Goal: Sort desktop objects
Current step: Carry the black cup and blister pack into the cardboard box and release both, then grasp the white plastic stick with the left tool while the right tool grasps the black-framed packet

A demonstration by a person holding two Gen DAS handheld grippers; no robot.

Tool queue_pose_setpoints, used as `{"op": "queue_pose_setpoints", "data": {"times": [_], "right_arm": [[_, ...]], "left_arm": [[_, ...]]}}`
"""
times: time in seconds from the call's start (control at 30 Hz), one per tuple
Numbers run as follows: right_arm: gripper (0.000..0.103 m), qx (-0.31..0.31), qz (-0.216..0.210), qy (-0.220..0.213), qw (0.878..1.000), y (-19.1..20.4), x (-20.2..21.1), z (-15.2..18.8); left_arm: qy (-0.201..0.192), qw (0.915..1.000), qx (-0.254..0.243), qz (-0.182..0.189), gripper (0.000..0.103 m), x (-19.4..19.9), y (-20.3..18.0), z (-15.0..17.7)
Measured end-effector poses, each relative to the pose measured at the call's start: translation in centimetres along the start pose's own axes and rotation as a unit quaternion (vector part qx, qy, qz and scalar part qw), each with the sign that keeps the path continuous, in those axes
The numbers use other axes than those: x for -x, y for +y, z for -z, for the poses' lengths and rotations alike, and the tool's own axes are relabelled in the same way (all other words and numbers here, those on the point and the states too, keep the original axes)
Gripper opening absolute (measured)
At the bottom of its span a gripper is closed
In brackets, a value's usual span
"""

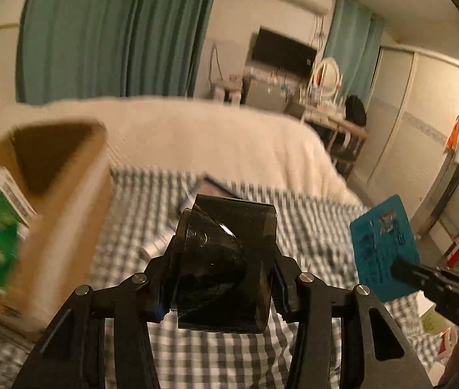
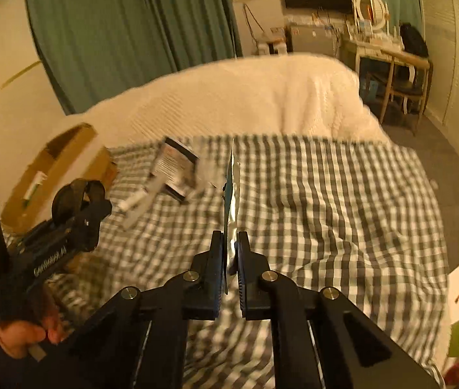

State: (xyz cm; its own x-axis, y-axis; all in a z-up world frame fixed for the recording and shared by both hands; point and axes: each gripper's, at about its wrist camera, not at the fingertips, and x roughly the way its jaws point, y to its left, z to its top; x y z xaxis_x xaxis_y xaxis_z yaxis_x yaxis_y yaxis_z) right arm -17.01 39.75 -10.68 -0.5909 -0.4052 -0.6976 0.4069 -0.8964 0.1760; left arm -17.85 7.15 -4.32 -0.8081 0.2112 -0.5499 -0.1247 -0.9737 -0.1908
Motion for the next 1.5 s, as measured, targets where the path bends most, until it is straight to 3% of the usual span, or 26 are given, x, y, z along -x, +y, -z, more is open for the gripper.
{"op": "queue_pose_setpoints", "data": {"times": [0.2, 0.33, 0.4, 0.53, 0.63, 0.77, 0.8, 0.83, 0.87, 0.9, 0.93, 1.07, 1.23, 1.5], "right_arm": [[0.007, 0.040, -0.045, -0.039, 0.997, 8.1, 6.3, -2.7], [0.007, 0.069, -0.103, -0.043, 0.991, 14.9, 7.1, -4.3], [0.007, 0.084, -0.139, -0.036, 0.986, 19.1, 6.2, -5.2], [0.007, 0.111, -0.170, -0.006, 0.979, 25.5, 2.2, -5.9], [0.007, 0.111, -0.177, 0.022, 0.978, 28.5, -2.0, -6.3], [0.008, 0.102, -0.167, 0.041, 0.980, 30.1, -6.3, -7.0], [0.010, 0.095, -0.163, 0.039, 0.981, 30.0, -6.8, -7.3], [0.025, 0.088, -0.158, 0.037, 0.983, 29.8, -7.1, -7.7], [0.036, 0.081, -0.153, 0.034, 0.984, 29.7, -7.1, -7.9], [0.056, 0.073, -0.149, 0.022, 0.986, 29.1, -6.8, -8.1], [0.061, 0.068, -0.145, 0.009, 0.987, 28.8, -6.3, -8.3], [0.061, 0.070, -0.123, -0.023, 0.990, 26.2, -2.8, -8.1], [0.061, 0.070, -0.084, -0.072, 0.991, 20.8, 3.9, -7.1], [0.061, 0.057, -0.022, -0.090, 0.994, 12.8, 8.4, -3.8]], "left_arm": [[-0.086, 0.9957, 0.004, -0.035, 0.049, 7.8, 4.3, -4.7], [-0.112, 0.9901, 0.014, -0.084, 0.049, 10.5, 9.3, -6.2], [-0.108, 0.9883, 0.033, -0.102, 0.049, 10.6, 12.9, -6.3], [-0.073, 0.9852, 0.074, -0.136, 0.049, 8.6, 19.1, -4.8], [-0.044, 0.9836, 0.102, -0.142, 0.049, 6.1, 22.5, -3.2], [-0.028, 0.9826, 0.110, -0.147, 0.051, 4.4, 24.1, -2.5], [-0.029, 0.9824, 0.109, -0.149, 0.053, 4.3, 23.9, -2.6], [-0.030, 0.9823, 0.106, -0.151, 0.068, 4.3, 23.6, -2.4], [-0.029, 0.9820, 0.102, -0.157, 0.092, 4.3, 23.3, -2.5], [-0.031, 0.9809, 0.099, -0.165, 0.099, 4.4, 22.9, -2.5], [-0.040, 0.9794, 0.094, -0.174, 0.102, 4.9, 22.2, -2.6], [-0.058, 0.9816, 0.076, -0.166, 0.102, 7.6, 19.8, -3.6], [-0.076, 0.9886, 0.055, -0.118, 0.103, 9.8, 14.1, -4.6], [-0.013, 0.9990, -0.006, -0.041, 0.103, 4.3, 4.4, -1.8]]}}
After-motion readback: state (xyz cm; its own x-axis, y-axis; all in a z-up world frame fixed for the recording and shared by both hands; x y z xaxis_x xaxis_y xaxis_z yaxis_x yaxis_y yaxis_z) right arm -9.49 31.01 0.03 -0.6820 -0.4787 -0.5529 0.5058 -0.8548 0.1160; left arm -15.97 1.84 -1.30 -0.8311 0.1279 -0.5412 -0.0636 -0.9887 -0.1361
